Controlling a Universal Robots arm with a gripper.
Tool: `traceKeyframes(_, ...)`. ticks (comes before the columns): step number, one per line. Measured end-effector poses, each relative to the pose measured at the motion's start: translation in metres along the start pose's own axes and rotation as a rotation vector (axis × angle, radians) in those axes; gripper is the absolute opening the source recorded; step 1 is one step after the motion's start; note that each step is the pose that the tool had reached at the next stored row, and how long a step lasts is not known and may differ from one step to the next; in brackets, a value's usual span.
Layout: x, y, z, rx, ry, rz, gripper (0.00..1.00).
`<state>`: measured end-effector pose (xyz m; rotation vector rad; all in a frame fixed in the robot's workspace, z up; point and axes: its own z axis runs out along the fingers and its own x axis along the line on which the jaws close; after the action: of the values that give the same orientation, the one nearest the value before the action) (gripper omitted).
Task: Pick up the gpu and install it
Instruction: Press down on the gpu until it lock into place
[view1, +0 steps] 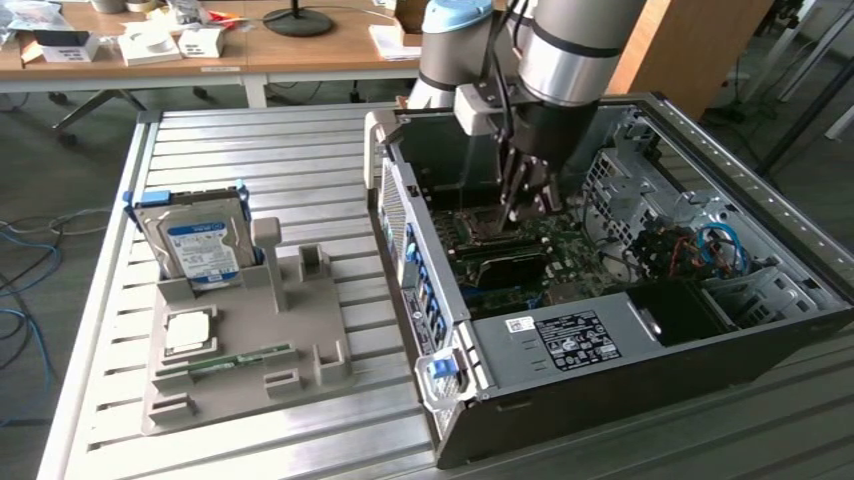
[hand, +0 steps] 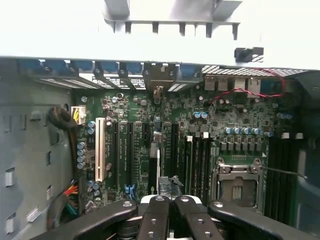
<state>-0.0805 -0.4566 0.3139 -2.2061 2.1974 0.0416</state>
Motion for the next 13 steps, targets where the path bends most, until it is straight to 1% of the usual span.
traceKeyframes(7, -0.001, 0.0000, -0.0145, 0.0000, 0.0000, 0.000, 0.11)
traceKeyframes(13, -0.001, 0.0000, -0.0226, 0.0000, 0.0000, 0.000, 0.11)
